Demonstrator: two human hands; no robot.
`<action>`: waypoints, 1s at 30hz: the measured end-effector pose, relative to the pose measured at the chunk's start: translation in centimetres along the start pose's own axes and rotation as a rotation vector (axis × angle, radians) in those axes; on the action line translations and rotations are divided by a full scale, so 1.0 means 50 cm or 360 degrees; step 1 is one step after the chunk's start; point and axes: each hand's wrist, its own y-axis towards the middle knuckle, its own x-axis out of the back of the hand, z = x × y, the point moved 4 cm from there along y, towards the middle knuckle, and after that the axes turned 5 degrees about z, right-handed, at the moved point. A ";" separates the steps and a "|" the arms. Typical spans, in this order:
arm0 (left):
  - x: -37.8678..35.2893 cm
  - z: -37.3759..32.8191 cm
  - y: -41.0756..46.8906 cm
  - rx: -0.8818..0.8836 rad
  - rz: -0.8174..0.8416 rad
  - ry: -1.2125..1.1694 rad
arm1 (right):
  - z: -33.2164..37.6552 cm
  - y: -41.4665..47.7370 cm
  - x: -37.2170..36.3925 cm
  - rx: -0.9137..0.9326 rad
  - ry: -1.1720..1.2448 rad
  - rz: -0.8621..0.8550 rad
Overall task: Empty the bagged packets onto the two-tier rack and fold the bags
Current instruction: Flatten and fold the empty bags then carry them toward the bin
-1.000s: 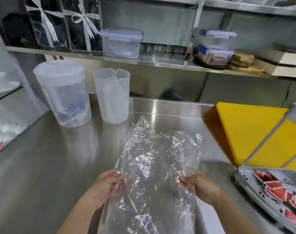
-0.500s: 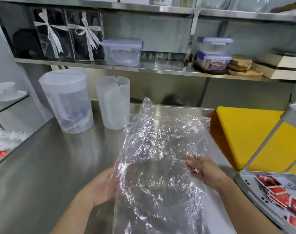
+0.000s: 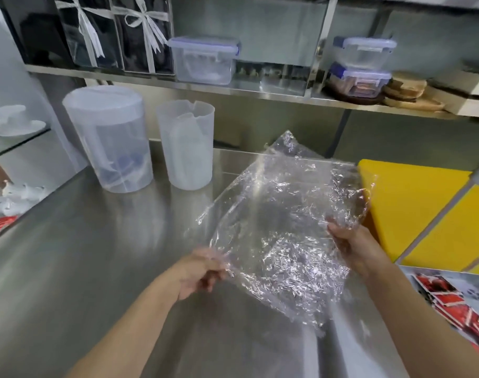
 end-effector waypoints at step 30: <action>0.044 -0.021 0.089 -0.0178 -0.0257 -0.0508 | -0.042 -0.006 0.001 -0.0212 -0.0407 0.0359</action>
